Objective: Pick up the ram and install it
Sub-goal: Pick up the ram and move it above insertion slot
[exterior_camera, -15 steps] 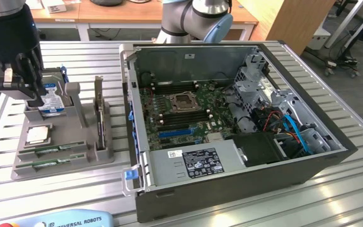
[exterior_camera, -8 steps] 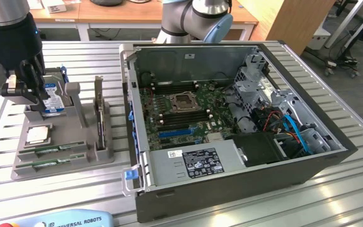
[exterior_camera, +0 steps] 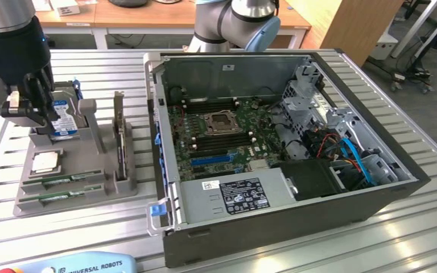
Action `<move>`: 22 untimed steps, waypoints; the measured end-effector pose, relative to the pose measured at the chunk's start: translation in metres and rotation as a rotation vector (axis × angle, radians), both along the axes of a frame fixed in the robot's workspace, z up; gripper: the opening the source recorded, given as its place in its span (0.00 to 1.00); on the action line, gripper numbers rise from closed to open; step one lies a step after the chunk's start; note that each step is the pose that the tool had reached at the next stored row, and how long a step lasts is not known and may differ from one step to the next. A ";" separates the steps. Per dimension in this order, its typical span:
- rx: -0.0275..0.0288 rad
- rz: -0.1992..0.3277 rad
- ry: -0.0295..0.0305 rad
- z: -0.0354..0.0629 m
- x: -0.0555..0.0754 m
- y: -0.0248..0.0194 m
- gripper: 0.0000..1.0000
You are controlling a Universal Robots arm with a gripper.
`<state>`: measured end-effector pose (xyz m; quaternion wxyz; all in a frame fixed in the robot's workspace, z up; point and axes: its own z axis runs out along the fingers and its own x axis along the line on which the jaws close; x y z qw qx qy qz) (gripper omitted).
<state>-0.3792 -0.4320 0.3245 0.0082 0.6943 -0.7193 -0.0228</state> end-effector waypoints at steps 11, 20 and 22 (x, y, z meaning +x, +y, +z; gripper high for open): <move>0.0001 0.012 -0.0001 -0.0001 0.000 -0.0170 0.36; 0.0001 0.019 -0.0001 -0.0001 0.000 -0.0307 0.36; 0.0001 0.018 0.0000 -0.0001 0.000 -0.0308 0.36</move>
